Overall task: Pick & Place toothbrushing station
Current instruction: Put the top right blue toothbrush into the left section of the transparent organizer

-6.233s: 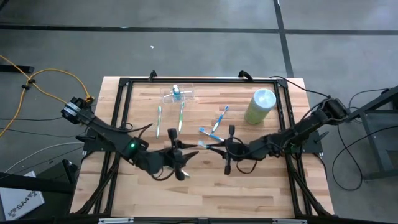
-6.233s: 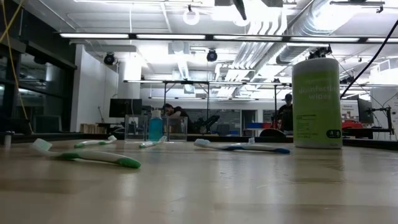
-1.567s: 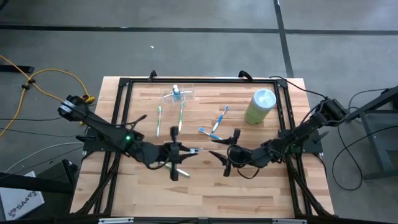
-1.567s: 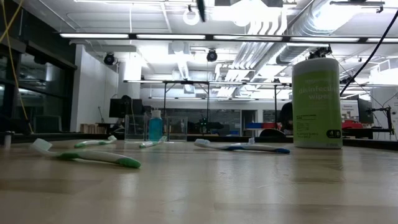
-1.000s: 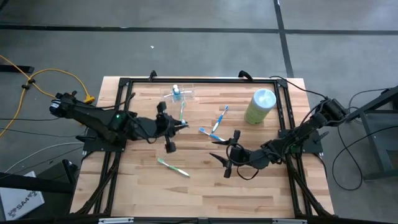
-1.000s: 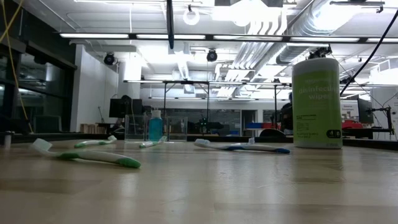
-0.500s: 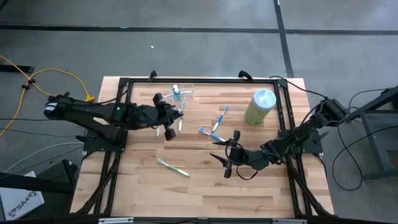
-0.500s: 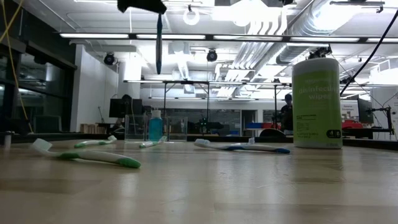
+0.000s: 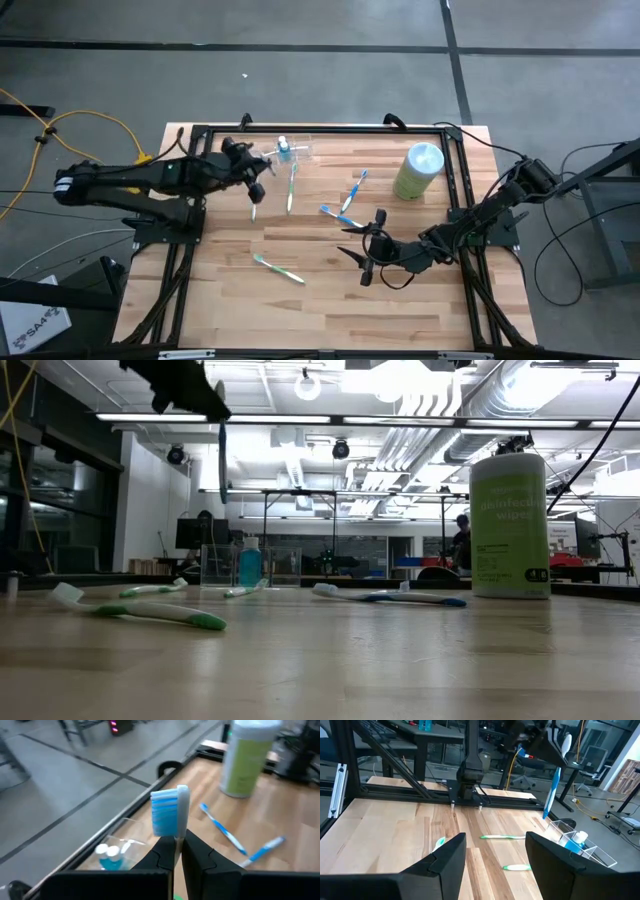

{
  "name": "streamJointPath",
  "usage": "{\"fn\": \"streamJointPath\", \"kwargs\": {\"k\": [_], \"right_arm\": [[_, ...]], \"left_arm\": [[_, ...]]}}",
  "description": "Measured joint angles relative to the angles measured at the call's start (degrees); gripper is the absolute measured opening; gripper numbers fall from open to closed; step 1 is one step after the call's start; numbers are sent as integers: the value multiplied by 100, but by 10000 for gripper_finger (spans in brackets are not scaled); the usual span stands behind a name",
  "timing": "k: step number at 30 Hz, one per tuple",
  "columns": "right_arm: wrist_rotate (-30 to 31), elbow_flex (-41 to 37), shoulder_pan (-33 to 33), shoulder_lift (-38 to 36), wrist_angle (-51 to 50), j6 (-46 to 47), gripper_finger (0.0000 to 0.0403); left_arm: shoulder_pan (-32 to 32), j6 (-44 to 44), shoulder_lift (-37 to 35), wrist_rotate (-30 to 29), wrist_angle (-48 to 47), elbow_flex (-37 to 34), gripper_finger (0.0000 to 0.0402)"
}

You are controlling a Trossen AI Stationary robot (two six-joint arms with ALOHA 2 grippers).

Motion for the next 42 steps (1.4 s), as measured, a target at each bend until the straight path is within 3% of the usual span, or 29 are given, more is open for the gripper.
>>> {"fn": "streamJointPath", "kwargs": {"k": [9, 17, 26, 42], "right_arm": [[-2, 0, 0, 0, 0, 0, 197], [-2, 0, 0, 0, 0, 0, 197], [-2, 0, 0, 0, -5, 0, 197], [-2, 0, 0, 0, -42, 13, 197]], "left_arm": [[1057, 202, -170, 70, 1240, -816, 4], [2054, 51, 31, 346, 1473, -933, 4], [2855, 3, 584, 1189, 1890, -933, 4], [3274, -192, 1748, 1724, 2177, -933, 4]]}}
